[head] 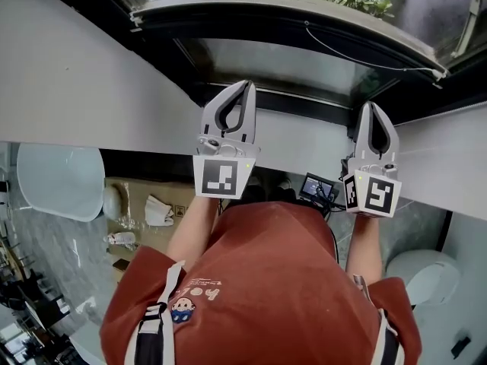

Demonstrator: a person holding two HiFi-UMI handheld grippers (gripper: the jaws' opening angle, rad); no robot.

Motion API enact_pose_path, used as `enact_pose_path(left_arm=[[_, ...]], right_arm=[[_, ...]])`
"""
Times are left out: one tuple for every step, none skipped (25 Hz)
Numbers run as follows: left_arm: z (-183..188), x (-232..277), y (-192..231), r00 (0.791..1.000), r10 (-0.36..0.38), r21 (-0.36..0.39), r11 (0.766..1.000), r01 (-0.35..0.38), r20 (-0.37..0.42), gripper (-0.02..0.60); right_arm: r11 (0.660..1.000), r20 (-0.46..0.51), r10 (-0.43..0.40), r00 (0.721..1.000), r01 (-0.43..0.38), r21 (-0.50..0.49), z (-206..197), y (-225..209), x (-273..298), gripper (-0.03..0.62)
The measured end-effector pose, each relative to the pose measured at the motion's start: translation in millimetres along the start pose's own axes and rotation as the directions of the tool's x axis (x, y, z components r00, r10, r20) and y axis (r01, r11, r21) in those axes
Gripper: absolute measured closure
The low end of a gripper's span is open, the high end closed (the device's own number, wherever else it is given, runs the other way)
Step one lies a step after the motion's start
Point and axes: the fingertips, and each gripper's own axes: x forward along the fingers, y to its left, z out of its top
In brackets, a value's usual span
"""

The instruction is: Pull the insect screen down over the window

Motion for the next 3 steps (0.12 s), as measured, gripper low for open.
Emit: enact_pose_path(left_arm=[[-0.5,-0.4,-0.1,1.0,0.0,-0.003,1.0,0.0,-0.002,0.577],[-0.9,-0.9,-0.1,1.0,0.0,-0.008,1.0,0.0,-0.004,0.577],[-1.3,-1.4,0.2,1.0,0.001,-0.013,1.0,-0.001,-0.007,0.577]], right_arm=[[1.0,-0.001,-0.003,1.0,0.003,-0.001,-0.3,-0.5,-0.4,0.585],[1.0,-0.003,-0.006,1.0,0.006,-0.001,-0.5,-0.7,-0.6,0.585],[1.0,-0.004,-0.008,1.0,0.008,-0.001,-0.6,-0.8,-0.7,0.585]])
